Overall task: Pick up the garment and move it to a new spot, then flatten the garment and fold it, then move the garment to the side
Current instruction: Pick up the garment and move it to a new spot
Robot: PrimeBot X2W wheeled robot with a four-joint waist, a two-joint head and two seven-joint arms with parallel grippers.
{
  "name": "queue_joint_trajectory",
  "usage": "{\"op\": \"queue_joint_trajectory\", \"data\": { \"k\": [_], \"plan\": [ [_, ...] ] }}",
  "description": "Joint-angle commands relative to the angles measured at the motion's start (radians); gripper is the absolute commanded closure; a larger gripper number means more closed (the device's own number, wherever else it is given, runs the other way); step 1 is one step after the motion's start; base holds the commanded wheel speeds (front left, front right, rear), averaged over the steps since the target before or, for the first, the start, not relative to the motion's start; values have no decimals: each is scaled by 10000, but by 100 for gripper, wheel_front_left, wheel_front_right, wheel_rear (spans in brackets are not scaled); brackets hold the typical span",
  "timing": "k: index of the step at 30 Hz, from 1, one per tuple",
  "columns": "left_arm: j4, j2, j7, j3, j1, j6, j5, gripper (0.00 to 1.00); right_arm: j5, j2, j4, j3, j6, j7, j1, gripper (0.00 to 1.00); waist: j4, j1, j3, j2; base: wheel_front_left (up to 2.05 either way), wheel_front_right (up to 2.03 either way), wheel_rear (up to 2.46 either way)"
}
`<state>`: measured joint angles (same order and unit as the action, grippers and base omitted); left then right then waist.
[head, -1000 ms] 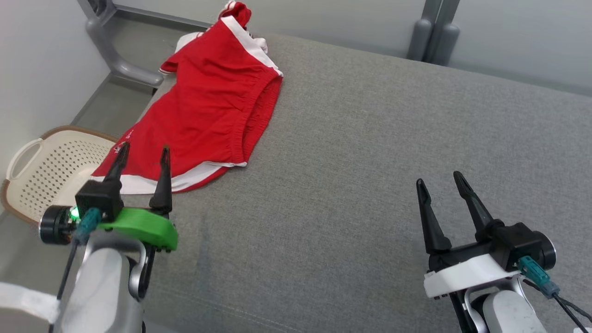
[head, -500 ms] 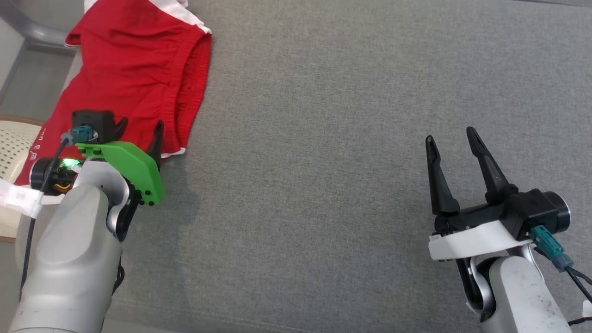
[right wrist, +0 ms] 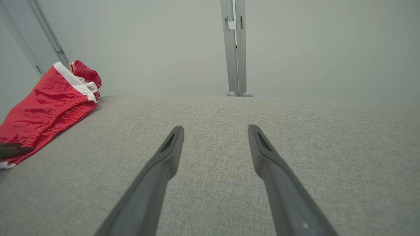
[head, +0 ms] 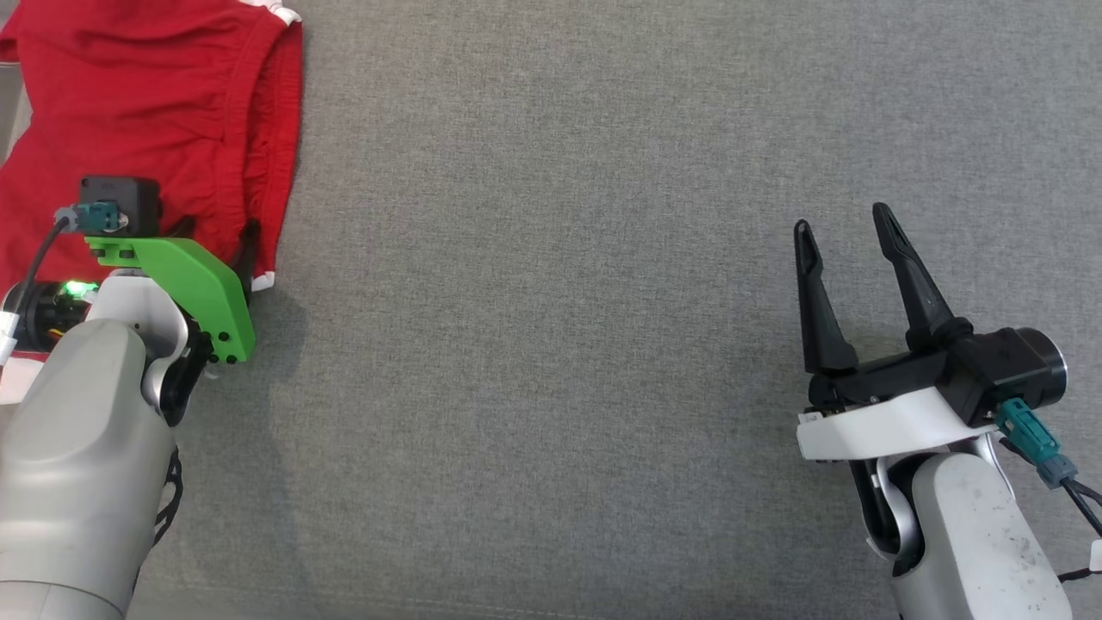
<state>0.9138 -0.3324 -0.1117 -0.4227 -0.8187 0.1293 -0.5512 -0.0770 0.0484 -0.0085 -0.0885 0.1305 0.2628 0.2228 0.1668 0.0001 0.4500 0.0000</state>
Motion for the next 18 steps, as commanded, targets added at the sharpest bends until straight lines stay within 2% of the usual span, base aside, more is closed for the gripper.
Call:
{"op": "queue_joint_trajectory", "data": {
  "k": [1,2,3,4,12,18],
  "plan": [
    [191,-43,-55,-123,18,10,-79,54,-99,34,20,-5,4,32,102,0,-44,-1,-80,0,0,0,0],
    [226,-78,-68,-162,21,-1,-130,71,-122,34,36,3,4,32,81,0,-58,-1,-123,0,0,0,0],
    [272,-124,-68,-213,36,-1,-207,95,-130,34,56,13,4,32,44,0,-74,-1,-193,0,0,0,0],
    [301,-159,-66,-238,48,-1,-265,100,-142,34,63,25,4,32,9,0,-84,-1,-237,0,0,0,0],
    [337,-453,301,-416,75,-6,-600,100,-287,32,111,59,4,32,-171,0,-183,-1,-683,0,0,0,0],
    [-147,-705,859,-592,-168,-6,-639,100,-468,32,184,82,4,32,-375,0,-299,-1,-1217,0,0,0,0]
  ]
}}
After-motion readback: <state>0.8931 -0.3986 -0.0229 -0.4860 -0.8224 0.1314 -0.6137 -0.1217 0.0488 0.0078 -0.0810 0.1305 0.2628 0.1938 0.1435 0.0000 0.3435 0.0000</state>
